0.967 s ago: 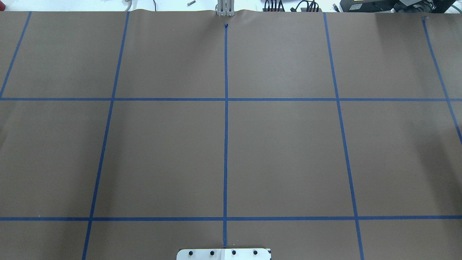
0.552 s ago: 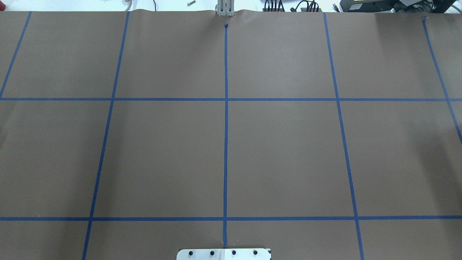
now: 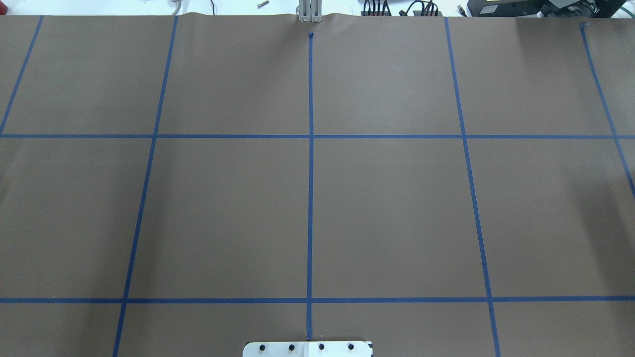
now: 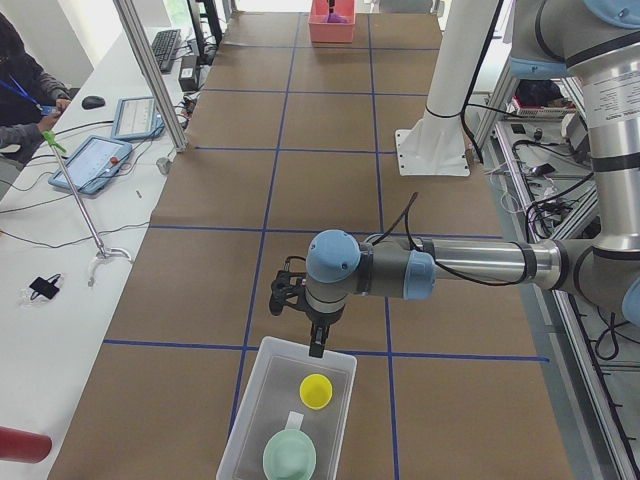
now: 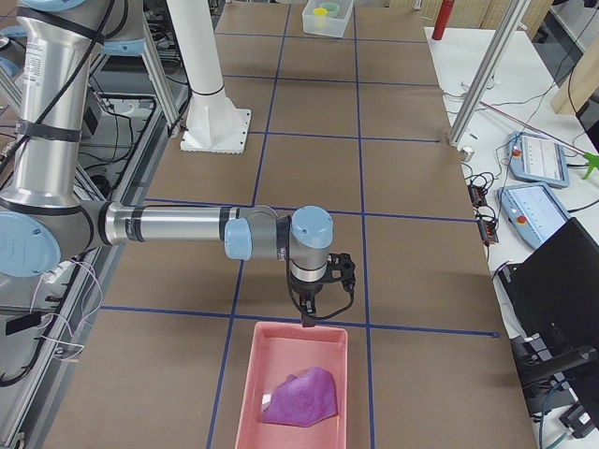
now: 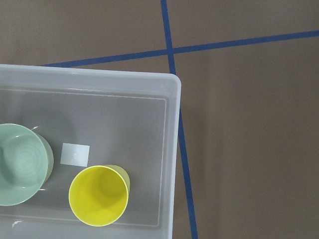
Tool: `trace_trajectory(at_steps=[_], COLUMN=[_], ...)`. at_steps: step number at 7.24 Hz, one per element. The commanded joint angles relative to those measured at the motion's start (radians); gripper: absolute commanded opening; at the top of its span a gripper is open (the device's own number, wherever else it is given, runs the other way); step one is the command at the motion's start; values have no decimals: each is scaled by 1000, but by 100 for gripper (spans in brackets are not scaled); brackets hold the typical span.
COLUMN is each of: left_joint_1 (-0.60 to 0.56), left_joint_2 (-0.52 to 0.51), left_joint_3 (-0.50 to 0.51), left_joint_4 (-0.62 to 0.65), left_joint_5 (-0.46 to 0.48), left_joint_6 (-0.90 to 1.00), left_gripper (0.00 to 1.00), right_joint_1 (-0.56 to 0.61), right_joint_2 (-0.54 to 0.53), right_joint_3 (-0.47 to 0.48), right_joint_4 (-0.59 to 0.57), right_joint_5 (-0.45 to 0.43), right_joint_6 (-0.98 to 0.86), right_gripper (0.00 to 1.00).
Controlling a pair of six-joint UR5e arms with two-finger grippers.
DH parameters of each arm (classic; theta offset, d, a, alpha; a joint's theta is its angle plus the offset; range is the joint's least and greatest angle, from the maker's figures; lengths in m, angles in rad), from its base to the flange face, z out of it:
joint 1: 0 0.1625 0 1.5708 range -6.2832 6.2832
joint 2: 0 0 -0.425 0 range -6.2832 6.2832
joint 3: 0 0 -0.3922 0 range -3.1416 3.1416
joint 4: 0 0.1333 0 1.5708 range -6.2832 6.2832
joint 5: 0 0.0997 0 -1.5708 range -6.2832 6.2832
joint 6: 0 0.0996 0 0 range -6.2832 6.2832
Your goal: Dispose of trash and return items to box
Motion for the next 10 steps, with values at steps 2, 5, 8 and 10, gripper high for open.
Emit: trace_trajectory(at_steps=[2, 5, 8, 10], left_joint_1=[0, 0, 0, 0], left_joint_2=[-1, -1, -1, -1], left_joint_3=[0, 0, 0, 1], left_joint_4=[0, -2, 0, 0], left_joint_5=[-2, -2, -2, -2], left_joint_6=[0, 0, 0, 0], left_gripper=[98, 98, 98, 98], right_joint_1=[-1, -1, -1, -1], right_joint_2=[24, 24, 22, 24], right_joint_3=[20, 31, 31, 31], right_joint_4=[3, 3, 3, 3], right_joint_5=[-70, -68, -65, -62], right_joint_6=[-2, 0, 0, 0], right_gripper=[100, 100, 100, 100])
